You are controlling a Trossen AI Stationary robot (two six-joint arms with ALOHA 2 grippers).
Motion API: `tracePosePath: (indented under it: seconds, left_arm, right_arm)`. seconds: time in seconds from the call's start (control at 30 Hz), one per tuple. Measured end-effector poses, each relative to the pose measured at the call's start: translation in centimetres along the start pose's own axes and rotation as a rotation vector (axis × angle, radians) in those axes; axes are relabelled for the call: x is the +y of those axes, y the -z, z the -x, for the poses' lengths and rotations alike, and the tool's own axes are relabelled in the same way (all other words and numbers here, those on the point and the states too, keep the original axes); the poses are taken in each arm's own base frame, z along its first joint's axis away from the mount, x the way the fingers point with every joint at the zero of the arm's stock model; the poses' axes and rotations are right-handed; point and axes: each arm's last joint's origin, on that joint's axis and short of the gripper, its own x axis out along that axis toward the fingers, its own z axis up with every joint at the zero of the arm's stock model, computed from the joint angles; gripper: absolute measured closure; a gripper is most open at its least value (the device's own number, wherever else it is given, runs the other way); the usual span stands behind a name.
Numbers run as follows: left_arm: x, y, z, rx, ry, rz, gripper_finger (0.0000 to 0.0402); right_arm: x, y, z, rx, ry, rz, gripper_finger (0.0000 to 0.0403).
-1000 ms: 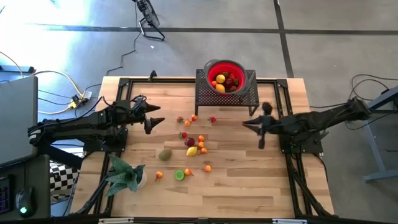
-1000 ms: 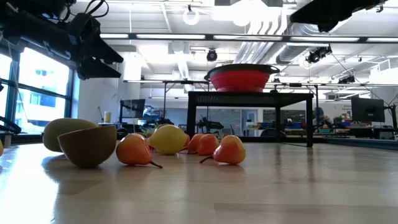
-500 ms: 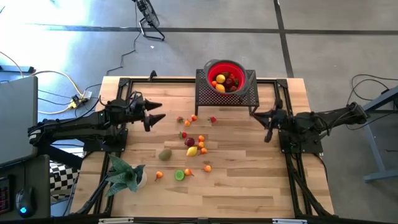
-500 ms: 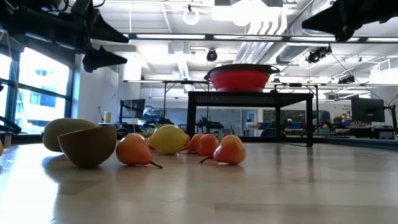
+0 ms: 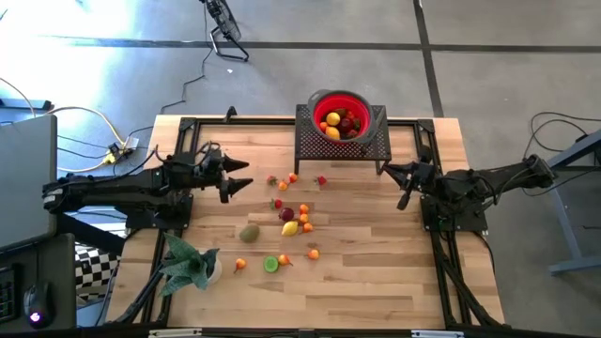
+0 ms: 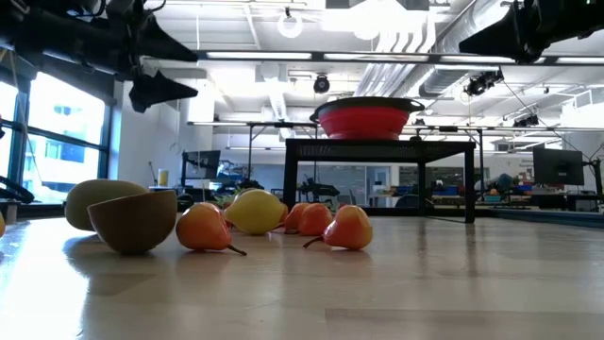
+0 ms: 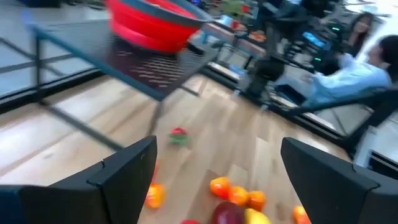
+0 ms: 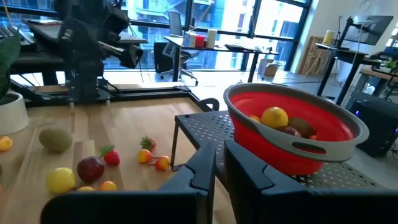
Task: Pick & Place Fruit
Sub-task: Put the kiwi into the strainer on the shelf
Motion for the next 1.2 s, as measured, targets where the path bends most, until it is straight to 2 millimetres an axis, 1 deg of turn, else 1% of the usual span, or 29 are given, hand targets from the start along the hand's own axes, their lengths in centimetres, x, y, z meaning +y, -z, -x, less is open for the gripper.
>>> tracePosePath:
  seconds: [0.2,0.3,0.43,0.57,0.73,0.87,1.0,1.07,1.2]
  left_arm:
    - [-1.8,1.0,-1.9,0.002,0.022,-0.092,0.0064]
    - [-2.8,1.1,-2.6,0.064,-0.014,-0.115,0.0064]
    - [-4.5,0.5,-3.6,0.160,-0.089,-0.165,0.0065]
    - [-6.0,-1.0,-4.4,0.266,-0.152,-0.221,0.0064]
    - [-7.1,-3.1,-4.8,0.424,-0.262,-0.138,0.0065]
    - [-7.8,-4.2,-5.4,0.557,-0.352,-0.128,0.0065]
    - [-8.8,-5.0,-6.6,0.648,-0.380,-0.129,0.0065]
    - [-9.1,-5.0,-7.2,0.708,-0.378,-0.116,0.0065]
    - [-9.7,-4.8,-8.0,0.823,-0.392,-0.010,0.0065]
  right_arm:
    - [0.0,0.0,0.0,0.000,-0.001,-0.004,0.0377]
    - [0.0,0.0,0.0,0.000,-0.002,-0.020,0.0377]
    - [0.0,0.0,0.0,0.003,-0.005,-0.047,0.0377]
    - [0.0,0.2,0.0,0.021,-0.011,-0.038,0.0377]
    - [0.0,0.4,0.0,0.034,-0.012,-0.027,0.0377]
    - [0.0,0.5,0.0,0.040,-0.012,-0.021,0.0377]
    - [0.0,0.5,0.0,0.045,-0.012,-0.016,0.0377]
    - [0.0,0.6,0.0,0.047,-0.012,-0.013,0.0377]
    - [0.0,0.7,0.0,0.063,-0.012,0.001,0.0377]
